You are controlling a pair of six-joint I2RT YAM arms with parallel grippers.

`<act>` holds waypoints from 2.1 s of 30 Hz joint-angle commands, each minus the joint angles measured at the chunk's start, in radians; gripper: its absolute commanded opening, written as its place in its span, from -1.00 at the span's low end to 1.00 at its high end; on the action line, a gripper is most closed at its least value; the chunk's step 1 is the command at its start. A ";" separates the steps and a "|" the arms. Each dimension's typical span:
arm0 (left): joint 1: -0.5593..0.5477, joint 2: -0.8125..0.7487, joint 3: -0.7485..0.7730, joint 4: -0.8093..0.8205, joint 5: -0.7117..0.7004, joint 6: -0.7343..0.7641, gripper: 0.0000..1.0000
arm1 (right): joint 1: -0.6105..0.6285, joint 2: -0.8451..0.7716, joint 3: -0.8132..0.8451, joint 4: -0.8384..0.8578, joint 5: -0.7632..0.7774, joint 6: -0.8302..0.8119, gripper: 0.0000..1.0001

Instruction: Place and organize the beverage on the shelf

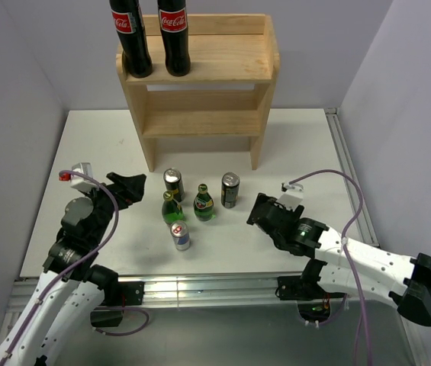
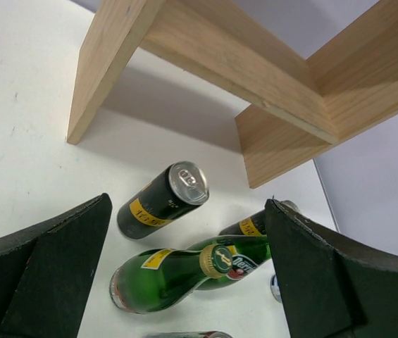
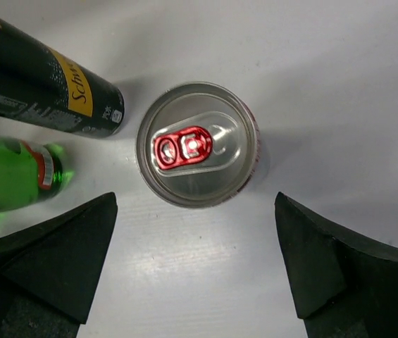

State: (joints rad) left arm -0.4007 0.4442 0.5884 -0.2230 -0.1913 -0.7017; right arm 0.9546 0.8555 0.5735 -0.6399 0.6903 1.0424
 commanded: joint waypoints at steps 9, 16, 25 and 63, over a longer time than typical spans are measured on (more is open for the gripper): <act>-0.003 0.010 -0.056 0.140 -0.027 -0.024 0.94 | -0.011 0.149 -0.001 0.168 0.149 0.020 1.00; -0.003 0.002 -0.105 0.191 -0.020 -0.028 0.94 | -0.010 0.123 -0.099 0.290 0.173 0.099 1.00; -0.003 0.008 -0.177 0.270 -0.022 -0.039 0.95 | -0.005 0.256 -0.133 0.382 0.301 0.142 1.00; -0.004 0.030 -0.193 0.317 -0.017 -0.018 0.96 | -0.022 0.576 0.040 0.361 0.436 0.182 -1.00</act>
State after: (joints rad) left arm -0.4007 0.4816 0.3965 0.0490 -0.2073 -0.7265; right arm 0.9321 1.4876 0.5545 -0.2550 1.0710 1.2148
